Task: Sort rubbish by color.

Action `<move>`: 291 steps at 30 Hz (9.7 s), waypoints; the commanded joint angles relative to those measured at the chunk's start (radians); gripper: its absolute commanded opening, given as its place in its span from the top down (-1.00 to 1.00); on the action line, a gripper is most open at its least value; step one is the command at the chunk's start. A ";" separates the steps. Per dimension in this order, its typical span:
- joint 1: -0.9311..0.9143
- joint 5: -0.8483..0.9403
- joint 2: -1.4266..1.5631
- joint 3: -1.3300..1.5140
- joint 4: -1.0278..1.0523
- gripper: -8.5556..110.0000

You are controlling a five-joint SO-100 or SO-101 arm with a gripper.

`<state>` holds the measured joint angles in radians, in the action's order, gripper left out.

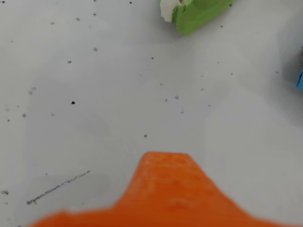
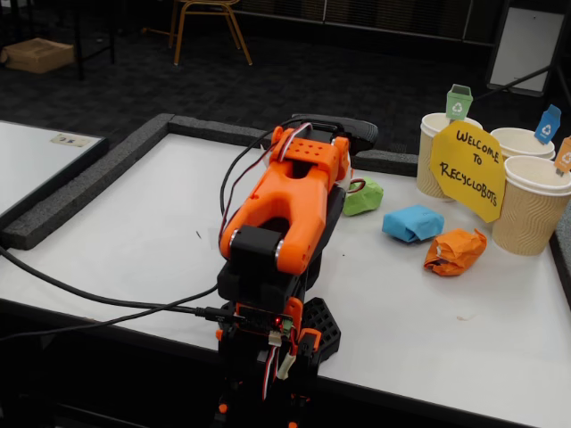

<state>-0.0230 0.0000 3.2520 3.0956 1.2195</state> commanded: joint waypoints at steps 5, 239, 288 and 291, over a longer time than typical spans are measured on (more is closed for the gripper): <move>0.017 -0.015 0.035 -0.080 -0.006 0.85; -0.821 1.189 -1.436 -1.144 -0.049 0.59; -0.827 1.173 -1.289 -1.308 0.117 0.85; -0.827 1.173 -1.166 -1.307 0.196 0.85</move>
<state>-0.8283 1.1689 1.8147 1.9159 1.3407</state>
